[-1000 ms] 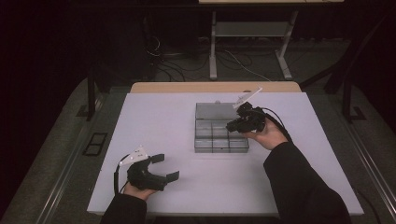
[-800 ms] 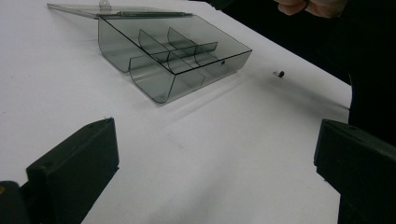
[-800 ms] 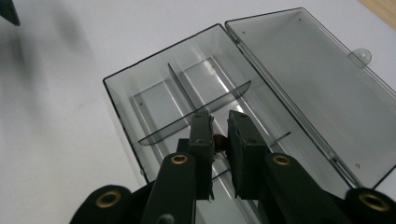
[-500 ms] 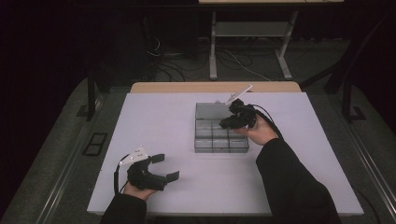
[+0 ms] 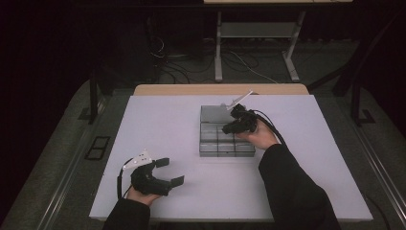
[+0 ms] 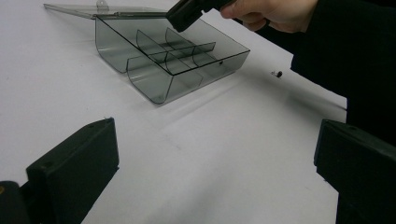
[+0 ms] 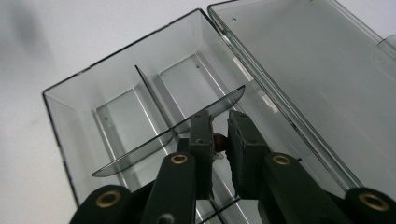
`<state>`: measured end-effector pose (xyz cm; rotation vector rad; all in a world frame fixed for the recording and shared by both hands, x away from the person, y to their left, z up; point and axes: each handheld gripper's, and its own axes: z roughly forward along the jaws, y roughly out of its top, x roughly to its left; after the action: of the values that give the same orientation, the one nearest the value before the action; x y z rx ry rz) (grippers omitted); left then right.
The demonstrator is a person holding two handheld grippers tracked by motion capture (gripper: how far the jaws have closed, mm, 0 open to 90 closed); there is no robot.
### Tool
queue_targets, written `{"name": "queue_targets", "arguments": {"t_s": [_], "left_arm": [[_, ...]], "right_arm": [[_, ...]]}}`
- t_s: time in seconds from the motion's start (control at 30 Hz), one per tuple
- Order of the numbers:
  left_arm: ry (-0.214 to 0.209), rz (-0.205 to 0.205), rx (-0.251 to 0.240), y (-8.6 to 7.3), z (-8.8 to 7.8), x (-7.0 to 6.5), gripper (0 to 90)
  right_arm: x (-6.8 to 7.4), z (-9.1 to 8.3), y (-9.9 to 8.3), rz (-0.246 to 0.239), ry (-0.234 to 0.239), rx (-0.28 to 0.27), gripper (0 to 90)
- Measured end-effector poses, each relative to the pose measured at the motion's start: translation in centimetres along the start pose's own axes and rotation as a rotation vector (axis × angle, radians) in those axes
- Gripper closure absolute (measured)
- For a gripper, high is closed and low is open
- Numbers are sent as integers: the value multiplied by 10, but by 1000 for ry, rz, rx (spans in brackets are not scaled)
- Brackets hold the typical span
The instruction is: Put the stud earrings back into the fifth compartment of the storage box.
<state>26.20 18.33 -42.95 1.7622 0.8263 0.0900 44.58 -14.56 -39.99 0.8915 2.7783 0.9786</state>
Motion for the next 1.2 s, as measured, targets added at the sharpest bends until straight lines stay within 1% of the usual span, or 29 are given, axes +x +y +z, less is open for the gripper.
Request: {"name": "queue_targets", "arguments": {"t_s": [0.13, 0.2, 0.27, 0.43, 0.5, 0.63, 0.7, 0.83, 1.0, 1.07, 1.2], "left_arm": [[0, -3, -2, 0, 0, 0, 0], [0, -3, -2, 0, 0, 0, 0], [-1, -3, -2, 0, 0, 0, 0], [0, -2, -1, 0, 0, 0, 0], [-1, -3, -2, 0, 0, 0, 0], [-1, -2, -2, 0, 0, 0, 0], [-1, -2, -2, 0, 0, 0, 0], [-1, -3, -1, 0, 1, -1, 0], [-1, -3, 1, 0, 1, -1, 0], [0, -5, 0, 0, 1, -1, 0], [0, -5, 0, -1, 1, -1, 0]], "right_arm": [[0, 7, -1, -3, 2, 19, 794], [0, 8, -2, 2, 1, 17, 788], [0, 7, -2, 14, 4, 7, 769], [3, 0, -1, 12, -5, -6, 718], [4, -6, -1, 13, -7, -17, 710], [7, -21, -1, 10, -20, -33, 656], [9, -30, -2, 8, -35, -43, 585], [10, -47, -6, 30, -67, -68, 476], [7, -67, -14, 50, -94, -96, 367], [5, -74, -18, 66, -100, -105, 317], [2, -87, -26, 94, -109, -110, 243]]}}
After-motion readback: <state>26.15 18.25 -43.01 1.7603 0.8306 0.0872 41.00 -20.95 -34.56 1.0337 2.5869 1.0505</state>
